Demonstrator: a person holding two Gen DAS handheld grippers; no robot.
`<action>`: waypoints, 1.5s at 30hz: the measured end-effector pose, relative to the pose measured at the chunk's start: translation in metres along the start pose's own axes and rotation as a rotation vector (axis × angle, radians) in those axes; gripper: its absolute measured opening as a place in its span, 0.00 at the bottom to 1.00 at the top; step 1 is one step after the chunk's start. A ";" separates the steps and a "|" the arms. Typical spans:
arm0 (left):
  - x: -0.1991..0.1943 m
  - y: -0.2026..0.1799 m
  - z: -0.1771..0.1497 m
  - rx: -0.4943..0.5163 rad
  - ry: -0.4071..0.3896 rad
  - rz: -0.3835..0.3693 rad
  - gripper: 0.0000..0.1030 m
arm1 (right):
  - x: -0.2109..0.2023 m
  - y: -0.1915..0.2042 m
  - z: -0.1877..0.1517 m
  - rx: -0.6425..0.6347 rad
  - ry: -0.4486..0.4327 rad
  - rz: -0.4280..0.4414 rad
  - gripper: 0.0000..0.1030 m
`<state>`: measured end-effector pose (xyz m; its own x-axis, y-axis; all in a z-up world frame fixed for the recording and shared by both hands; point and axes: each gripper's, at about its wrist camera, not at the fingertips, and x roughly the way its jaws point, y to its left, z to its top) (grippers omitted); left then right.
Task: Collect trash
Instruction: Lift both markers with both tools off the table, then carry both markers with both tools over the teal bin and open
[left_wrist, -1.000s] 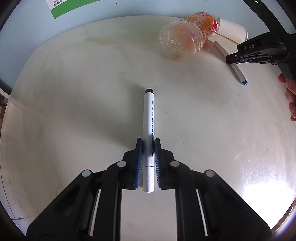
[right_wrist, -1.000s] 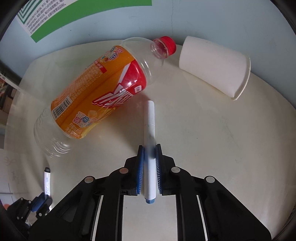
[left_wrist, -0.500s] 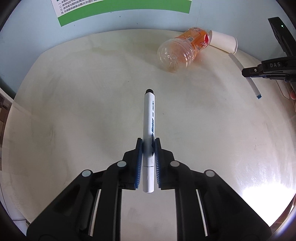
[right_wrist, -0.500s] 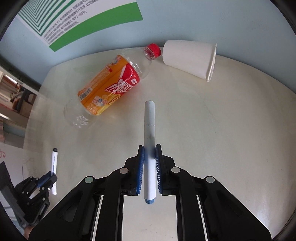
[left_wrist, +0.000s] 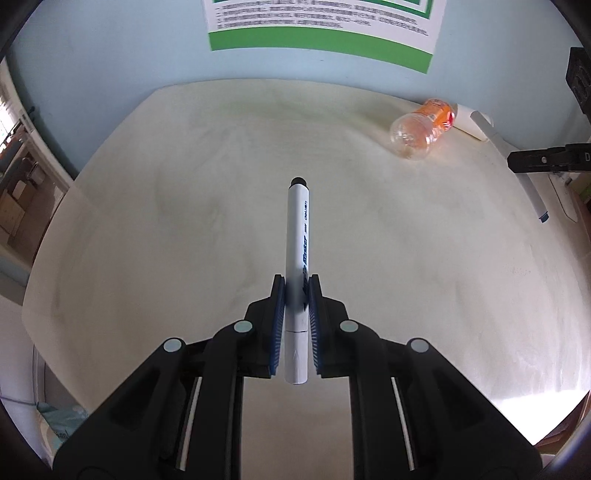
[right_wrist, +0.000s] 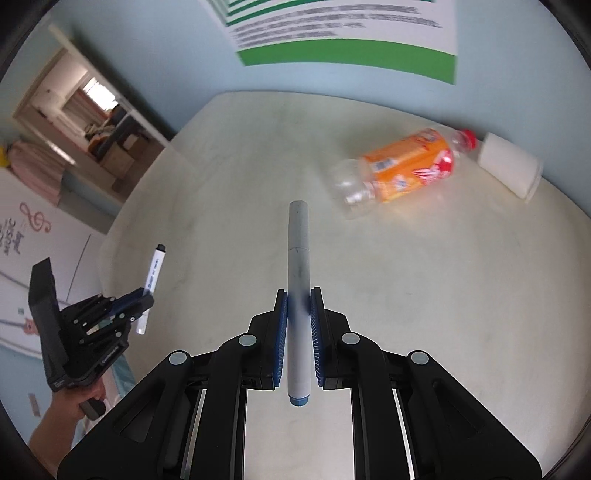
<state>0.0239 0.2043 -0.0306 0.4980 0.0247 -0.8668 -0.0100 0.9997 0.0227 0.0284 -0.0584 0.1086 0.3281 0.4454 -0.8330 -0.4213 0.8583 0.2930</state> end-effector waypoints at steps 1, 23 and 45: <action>-0.005 0.011 -0.009 -0.020 0.002 0.015 0.11 | 0.004 0.018 0.001 -0.033 0.007 0.020 0.13; -0.101 0.242 -0.327 -0.620 0.155 0.359 0.11 | 0.172 0.431 -0.144 -0.721 0.429 0.339 0.13; 0.078 0.293 -0.539 -0.915 0.492 0.147 0.11 | 0.487 0.468 -0.368 -0.677 0.977 0.096 0.14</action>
<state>-0.4072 0.5006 -0.3599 0.0331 -0.0607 -0.9976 -0.7961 0.6019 -0.0631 -0.3200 0.4669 -0.3325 -0.3882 -0.1343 -0.9118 -0.8655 0.3929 0.3107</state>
